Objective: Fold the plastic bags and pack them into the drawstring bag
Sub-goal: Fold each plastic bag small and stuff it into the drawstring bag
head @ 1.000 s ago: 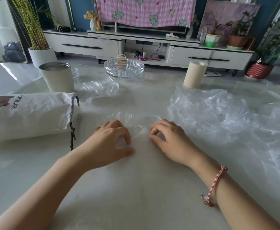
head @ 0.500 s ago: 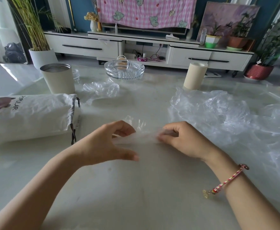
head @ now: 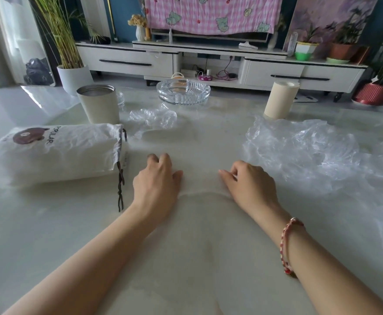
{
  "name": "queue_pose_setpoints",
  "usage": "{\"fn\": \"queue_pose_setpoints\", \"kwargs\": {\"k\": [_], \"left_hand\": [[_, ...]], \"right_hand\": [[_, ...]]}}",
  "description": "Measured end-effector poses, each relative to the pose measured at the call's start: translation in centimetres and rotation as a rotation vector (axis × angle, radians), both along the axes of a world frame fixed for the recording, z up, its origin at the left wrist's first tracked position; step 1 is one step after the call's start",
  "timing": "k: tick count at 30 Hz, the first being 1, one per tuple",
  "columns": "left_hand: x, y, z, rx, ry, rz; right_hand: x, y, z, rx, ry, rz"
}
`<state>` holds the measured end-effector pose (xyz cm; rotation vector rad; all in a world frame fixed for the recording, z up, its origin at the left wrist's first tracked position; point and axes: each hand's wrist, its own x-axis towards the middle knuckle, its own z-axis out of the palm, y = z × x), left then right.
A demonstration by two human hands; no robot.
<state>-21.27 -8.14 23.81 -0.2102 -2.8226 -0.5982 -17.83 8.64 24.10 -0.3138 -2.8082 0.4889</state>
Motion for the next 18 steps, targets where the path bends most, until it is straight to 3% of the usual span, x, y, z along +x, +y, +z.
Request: {"fn": "queue_pose_setpoints", "kwargs": {"k": [3,5,7,9,11,14,16,18], "left_hand": [[-0.1,0.4,-0.3,-0.141,0.04,0.003],[-0.3,0.1,-0.7,-0.113,0.086,-0.048],[-0.5,-0.5,-0.9,0.089,0.116,-0.101],[-0.8,-0.7,-0.4,0.422,0.089,-0.096],[-0.8,-0.8,0.7,0.701,0.028,-0.068],[-0.2,-0.8,2.0,0.891,-0.191,-0.221],[0.6,-0.8,2.6,0.93,-0.354,-0.39],[1.4,-0.6,2.8,0.908,-0.437,-0.503]], "right_hand": [[-0.1,0.2,-0.3,0.135,0.012,-0.032],[0.2,0.6,-0.3,0.229,0.023,-0.045],[0.4,1.0,-0.2,0.312,0.036,-0.053],[0.5,1.7,-0.4,0.315,0.021,-0.051],[0.4,2.6,-0.4,0.119,0.069,0.018],[0.7,3.2,1.0,-0.483,0.236,0.151],[1.2,2.4,2.4,-0.935,0.142,0.326],[1.9,1.7,2.9,-1.147,-0.102,0.495]]}}
